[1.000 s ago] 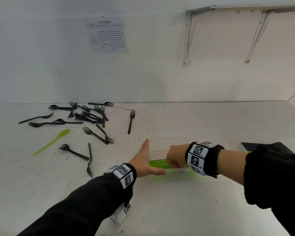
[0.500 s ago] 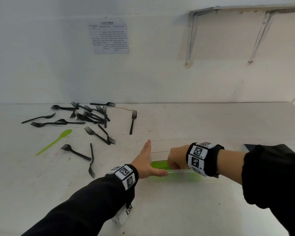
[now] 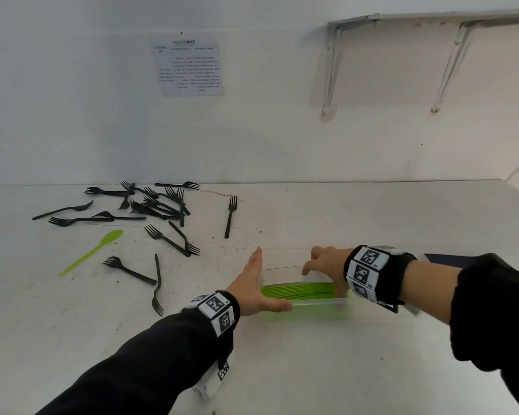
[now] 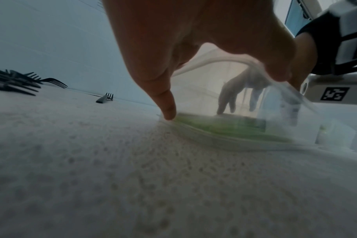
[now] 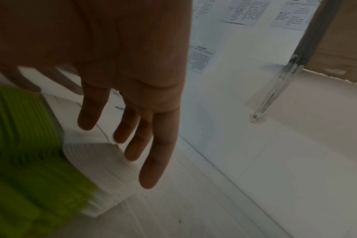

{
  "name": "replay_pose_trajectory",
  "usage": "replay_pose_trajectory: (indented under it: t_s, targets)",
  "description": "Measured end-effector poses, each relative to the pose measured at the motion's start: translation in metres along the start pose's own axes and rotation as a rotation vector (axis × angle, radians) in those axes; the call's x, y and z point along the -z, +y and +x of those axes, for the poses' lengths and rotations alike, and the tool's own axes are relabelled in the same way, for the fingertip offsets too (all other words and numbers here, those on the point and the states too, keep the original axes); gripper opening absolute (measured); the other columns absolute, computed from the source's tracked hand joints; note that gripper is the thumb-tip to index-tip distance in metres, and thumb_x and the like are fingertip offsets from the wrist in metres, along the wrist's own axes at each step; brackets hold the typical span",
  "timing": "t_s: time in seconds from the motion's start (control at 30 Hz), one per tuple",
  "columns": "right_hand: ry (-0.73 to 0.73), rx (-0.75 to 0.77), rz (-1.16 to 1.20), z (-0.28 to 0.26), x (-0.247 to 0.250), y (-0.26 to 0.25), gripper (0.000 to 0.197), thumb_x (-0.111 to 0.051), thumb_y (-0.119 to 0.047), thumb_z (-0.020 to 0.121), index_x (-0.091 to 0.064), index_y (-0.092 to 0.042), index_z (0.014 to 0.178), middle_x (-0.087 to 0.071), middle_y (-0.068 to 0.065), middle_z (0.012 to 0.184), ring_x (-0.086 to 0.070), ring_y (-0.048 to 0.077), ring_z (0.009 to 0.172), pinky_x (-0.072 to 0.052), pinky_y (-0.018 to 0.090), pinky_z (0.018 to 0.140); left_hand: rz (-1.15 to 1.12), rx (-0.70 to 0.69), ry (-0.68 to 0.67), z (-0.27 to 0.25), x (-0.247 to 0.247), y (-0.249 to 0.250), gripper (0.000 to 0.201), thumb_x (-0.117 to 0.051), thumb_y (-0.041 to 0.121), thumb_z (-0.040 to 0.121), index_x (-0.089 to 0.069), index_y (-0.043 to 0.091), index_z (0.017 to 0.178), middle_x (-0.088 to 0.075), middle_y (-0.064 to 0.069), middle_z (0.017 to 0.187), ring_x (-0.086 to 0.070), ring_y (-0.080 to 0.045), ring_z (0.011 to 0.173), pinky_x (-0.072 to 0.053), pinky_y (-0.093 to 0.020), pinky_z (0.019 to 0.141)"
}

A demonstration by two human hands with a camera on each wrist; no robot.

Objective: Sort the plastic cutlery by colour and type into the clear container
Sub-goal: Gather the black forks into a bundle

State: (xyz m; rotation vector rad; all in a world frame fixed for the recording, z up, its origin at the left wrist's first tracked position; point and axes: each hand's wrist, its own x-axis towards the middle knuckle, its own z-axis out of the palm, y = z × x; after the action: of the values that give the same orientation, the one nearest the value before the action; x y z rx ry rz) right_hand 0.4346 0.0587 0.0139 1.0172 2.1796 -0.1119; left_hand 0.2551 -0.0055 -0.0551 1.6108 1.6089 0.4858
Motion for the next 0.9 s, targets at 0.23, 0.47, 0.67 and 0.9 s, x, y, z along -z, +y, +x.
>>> replay_pose_trajectory:
  t_s: [0.23, 0.47, 0.67, 0.9]
  targets:
    - [0.018, -0.020, -0.039, 0.008, -0.002, -0.009, 0.077, -0.064, -0.010, 0.085, -0.021, -0.025, 0.147, -0.023, 0.012, 0.146, -0.032, 0.034, 0.132, -0.036, 0.045, 0.102, 0.004, 0.001, 0.006, 0.000, -0.001, 0.000, 0.132, -0.082, 0.043, 0.063, 0.016, 0.019, 0.148, 0.008, 0.003, 0.159, -0.003, -0.014, 0.146, -0.011, -0.031, 0.118]
    - [0.042, -0.046, -0.029, 0.008, -0.008, -0.011, 0.069, -0.056, -0.007, 0.089, -0.020, -0.018, 0.147, -0.023, 0.014, 0.145, -0.034, 0.033, 0.130, -0.038, 0.043, 0.100, 0.004, -0.001, 0.001, 0.000, -0.001, -0.001, 0.132, -0.082, 0.044, 0.063, 0.016, 0.019, 0.148, 0.008, 0.003, 0.159, -0.001, -0.013, 0.146, -0.009, -0.030, 0.118]
    - [0.026, -0.021, 0.019, 0.011, -0.003, -0.008, 0.082, -0.067, -0.016, 0.084, -0.016, -0.018, 0.149, -0.024, 0.014, 0.147, -0.036, 0.032, 0.132, -0.037, 0.040, 0.105, -0.004, 0.012, -0.011, -0.001, 0.000, 0.001, 0.132, -0.082, 0.044, 0.064, 0.017, 0.021, 0.148, 0.009, 0.004, 0.159, -0.001, -0.012, 0.146, -0.010, -0.028, 0.116]
    - [0.168, 0.014, 0.220, -0.001, 0.005, -0.007, 0.057, -0.055, -0.041, 0.090, -0.036, -0.021, 0.140, -0.041, 0.002, 0.141, -0.042, 0.020, 0.128, -0.035, 0.031, 0.105, -0.027, 0.048, -0.015, -0.001, 0.000, 0.002, 0.136, -0.083, 0.044, 0.063, 0.020, 0.019, 0.148, 0.005, 0.002, 0.159, -0.006, -0.014, 0.146, -0.012, -0.027, 0.116]
